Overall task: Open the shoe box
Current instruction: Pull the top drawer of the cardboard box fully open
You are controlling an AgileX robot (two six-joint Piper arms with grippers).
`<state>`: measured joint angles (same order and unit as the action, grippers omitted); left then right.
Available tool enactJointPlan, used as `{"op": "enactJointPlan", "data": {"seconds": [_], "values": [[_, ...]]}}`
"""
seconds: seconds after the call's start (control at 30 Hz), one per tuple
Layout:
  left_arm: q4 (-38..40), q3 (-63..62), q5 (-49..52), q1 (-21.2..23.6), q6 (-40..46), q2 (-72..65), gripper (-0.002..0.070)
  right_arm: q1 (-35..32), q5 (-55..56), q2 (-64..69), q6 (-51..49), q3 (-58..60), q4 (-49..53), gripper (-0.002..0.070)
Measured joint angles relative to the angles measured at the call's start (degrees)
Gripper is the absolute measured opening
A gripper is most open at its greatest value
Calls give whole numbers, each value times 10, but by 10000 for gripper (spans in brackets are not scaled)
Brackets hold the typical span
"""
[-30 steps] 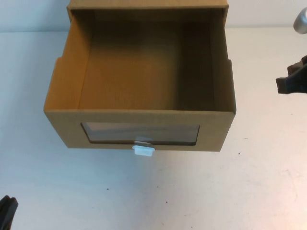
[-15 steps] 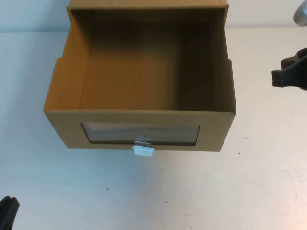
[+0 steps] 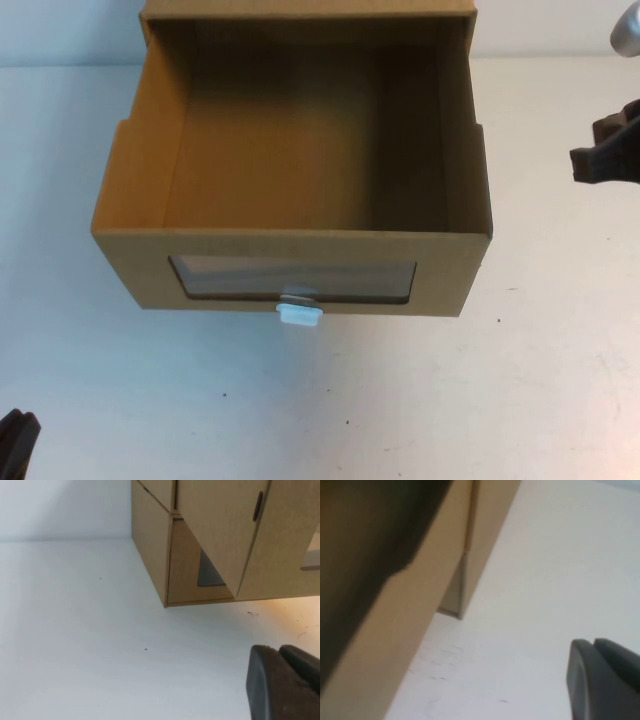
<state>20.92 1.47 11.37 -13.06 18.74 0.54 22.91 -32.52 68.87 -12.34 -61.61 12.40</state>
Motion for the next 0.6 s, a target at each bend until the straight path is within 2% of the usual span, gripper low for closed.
{"op": "enactJointPlan", "data": {"seconds": [0.17, 0.27, 0.6], "values": [[0, 0, 0, 0, -1, 0, -4, -6, 3, 0, 0, 5, 47, -13], [0, 0, 1, 0, -1, 0, -4, -36, 38, -19, 0, 43, 54, -13], [0, 1, 3, 0, -1, 0, -4, -205, 271, -238, 0, 356, 31, -13]]}}
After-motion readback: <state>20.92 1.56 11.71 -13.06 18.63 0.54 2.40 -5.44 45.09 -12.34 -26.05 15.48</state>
